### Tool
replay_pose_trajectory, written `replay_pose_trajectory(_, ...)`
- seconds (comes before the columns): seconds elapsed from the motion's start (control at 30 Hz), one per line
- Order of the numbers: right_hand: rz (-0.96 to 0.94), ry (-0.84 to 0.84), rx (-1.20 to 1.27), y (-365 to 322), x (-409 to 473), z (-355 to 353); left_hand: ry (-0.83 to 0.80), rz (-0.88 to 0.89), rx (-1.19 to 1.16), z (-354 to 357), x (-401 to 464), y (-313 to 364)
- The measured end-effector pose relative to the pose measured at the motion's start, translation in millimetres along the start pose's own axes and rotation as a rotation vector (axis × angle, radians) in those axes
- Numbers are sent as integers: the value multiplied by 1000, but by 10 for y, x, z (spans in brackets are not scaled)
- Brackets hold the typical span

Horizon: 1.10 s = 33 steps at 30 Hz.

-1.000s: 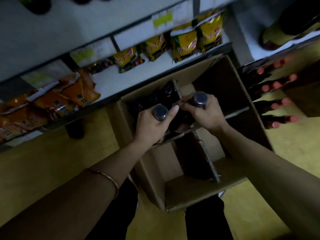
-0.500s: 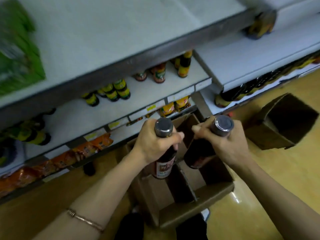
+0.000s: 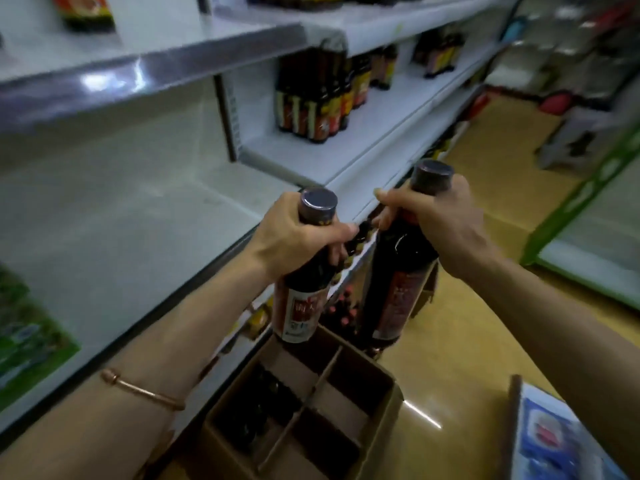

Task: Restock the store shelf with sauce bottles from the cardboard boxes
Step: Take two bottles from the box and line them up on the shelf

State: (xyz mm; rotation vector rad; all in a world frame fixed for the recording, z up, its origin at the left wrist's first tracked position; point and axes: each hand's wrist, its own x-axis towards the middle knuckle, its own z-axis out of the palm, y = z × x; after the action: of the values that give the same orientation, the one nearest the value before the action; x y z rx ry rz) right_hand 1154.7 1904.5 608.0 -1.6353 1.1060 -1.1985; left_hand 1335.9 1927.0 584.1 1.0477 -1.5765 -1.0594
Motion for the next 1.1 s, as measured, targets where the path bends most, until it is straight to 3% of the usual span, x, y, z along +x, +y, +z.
replay_pose_trajectory(0.27, 14, 260, -99, -829, -434, -1138, -267, 41, -220, 820, 373, 999)
replay_pose_trajectory(0.47, 1, 376, -131, -1187, -744, -2059, -400, 80, -204, 1705, 626, 1521)
replay_pose_trajectory(0.77, -27, 413, -162, -1232, -800, -2932, -435, 114, -169, 2526, 950, 1933)
replay_pose_trajectory(1.1, 26, 378, -119, -693, -28, -3682, -436, 47, -92, 3081, 1957, 1657)
